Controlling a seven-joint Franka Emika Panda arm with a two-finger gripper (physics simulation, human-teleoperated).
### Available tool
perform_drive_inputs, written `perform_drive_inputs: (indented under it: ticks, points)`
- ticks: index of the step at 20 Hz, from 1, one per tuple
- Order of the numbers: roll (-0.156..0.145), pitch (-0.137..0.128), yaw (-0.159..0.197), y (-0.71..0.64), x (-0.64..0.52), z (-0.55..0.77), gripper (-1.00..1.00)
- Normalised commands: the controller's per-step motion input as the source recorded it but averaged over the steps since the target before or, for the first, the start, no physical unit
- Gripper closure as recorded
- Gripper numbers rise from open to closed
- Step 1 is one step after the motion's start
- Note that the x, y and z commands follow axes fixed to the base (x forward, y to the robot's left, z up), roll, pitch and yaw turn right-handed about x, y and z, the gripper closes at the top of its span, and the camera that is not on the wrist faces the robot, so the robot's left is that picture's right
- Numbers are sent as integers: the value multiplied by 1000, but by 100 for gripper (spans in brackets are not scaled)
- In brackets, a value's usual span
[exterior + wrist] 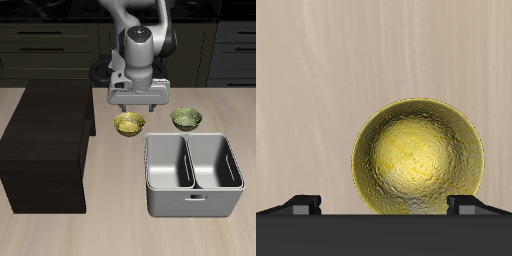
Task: Place the yellow bowl on top of the shelf
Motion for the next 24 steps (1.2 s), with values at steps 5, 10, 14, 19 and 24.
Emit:
perform_drive_inputs:
  ticks: [5,10,14,19,24]
  points:
    - [2,38,-2,-4,22,-294,-100]
    - [12,30,-13,33,-15,-214,-100]
    - [28,32,-3,99,-44,-247,-100]
    - [14,45,-18,45,-30,-214,-100]
    - [40,17,9,60,-63,-136,-100]
